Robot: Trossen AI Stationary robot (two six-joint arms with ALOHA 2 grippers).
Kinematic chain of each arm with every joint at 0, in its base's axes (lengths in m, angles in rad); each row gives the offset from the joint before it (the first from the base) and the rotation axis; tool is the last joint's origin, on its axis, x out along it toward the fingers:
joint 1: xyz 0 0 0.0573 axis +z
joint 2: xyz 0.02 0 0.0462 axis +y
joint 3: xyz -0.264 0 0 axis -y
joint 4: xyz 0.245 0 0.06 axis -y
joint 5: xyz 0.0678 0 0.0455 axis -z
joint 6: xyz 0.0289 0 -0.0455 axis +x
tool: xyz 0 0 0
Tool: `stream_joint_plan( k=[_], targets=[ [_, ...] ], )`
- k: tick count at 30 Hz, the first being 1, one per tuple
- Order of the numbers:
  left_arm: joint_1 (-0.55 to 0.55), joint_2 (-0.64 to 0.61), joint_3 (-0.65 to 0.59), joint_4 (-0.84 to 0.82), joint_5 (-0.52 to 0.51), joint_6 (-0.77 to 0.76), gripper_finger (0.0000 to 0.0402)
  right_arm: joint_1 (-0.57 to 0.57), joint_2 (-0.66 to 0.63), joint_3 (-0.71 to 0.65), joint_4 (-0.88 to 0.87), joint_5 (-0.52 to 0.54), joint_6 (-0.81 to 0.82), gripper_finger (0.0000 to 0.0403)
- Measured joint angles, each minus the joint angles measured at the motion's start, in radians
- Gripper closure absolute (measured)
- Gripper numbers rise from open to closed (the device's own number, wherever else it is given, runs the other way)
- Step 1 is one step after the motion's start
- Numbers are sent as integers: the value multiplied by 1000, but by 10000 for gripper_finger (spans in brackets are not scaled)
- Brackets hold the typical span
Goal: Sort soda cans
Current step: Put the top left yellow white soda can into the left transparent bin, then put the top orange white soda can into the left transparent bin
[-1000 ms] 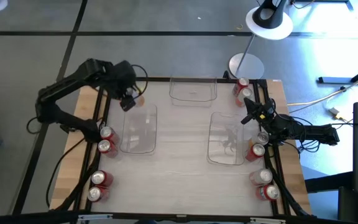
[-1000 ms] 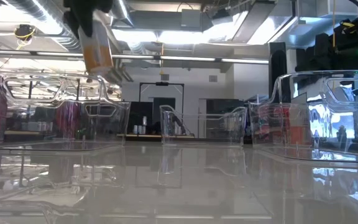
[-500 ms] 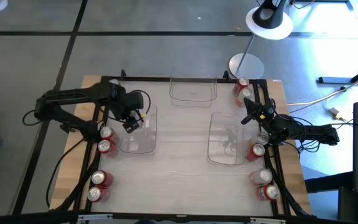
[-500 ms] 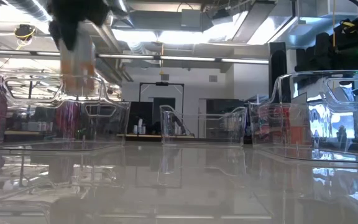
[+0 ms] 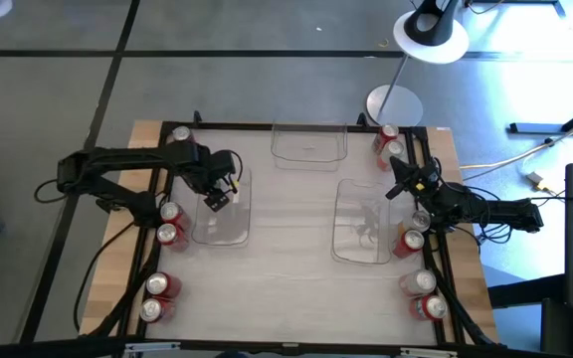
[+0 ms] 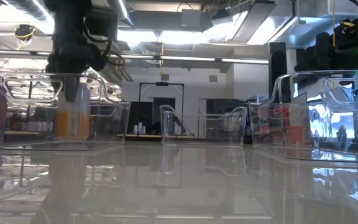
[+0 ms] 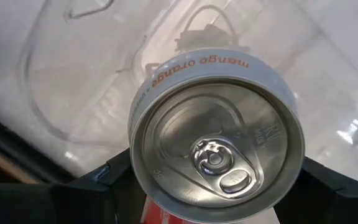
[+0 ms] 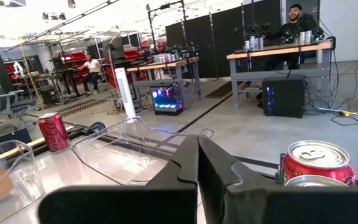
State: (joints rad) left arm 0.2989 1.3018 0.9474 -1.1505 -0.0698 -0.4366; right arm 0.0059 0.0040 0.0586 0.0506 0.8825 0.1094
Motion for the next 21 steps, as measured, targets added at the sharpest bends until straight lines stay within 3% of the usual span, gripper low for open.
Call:
stream_joint_plan(
  k=[2,9,14,17,21],
  targets=[
    [4,0,-14,7,-1,17,141,0,0,0,0,-12,2,402],
    [5,0,-24,35,1,52,59,0,0,0,1,-82,-4,402],
    [5,-4,40,-65,12,72,43,0,0,0,19,-91,-9,400],
    [5,-24,105,-125,6,82,41,0,0,0,80,-90,-33,376],
    [10,-61,194,-148,-15,109,40,0,0,3,173,-79,-113,306]
  ],
)
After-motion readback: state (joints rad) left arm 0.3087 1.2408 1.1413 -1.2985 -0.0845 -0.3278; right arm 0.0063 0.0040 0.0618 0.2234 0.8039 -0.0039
